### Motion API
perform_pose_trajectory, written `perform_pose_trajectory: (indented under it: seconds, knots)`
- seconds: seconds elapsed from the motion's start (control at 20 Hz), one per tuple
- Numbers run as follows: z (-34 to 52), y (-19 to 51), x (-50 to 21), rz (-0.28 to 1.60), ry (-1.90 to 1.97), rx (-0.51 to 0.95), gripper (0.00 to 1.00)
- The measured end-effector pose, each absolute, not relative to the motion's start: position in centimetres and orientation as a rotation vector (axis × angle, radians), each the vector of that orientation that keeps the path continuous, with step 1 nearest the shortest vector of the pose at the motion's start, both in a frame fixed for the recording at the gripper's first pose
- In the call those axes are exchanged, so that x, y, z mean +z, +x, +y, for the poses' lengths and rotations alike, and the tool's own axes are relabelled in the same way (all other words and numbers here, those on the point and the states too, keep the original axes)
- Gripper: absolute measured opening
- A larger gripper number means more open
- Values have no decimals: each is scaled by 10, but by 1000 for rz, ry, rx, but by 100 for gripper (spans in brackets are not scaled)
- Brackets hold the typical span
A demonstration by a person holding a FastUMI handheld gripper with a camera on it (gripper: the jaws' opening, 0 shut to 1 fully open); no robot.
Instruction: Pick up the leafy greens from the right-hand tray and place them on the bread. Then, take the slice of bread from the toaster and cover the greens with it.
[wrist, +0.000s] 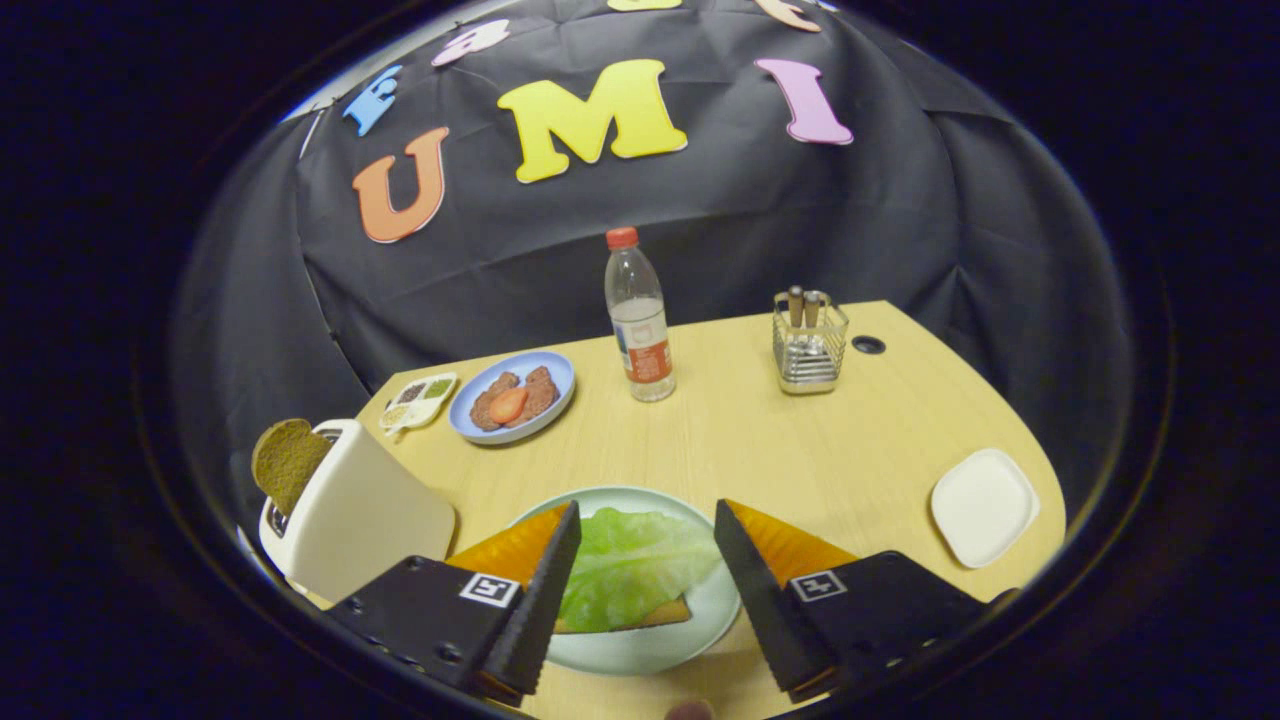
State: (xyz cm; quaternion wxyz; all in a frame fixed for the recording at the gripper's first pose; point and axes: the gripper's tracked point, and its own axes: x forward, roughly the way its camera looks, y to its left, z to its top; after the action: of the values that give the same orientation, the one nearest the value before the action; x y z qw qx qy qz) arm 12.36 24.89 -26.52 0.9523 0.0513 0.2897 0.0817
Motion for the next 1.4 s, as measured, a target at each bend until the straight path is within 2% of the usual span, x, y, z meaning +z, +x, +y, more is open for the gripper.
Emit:
perform_pose_trajectory:
  seconds: [0.1,0.15,0.35,0.6,0.85,1.15,1.4]
  knots:
    - [244,117,-246,550,80,163,89]
    - [243,113,-232,518,65,163,96]
    - [253,91,-175,410,-20,174,96]
    - [319,56,-133,374,-20,220,96]
    - [400,34,-126,365,15,277,96]
    - [480,26,-150,412,35,316,96]
    - [505,41,-183,469,26,285,96]
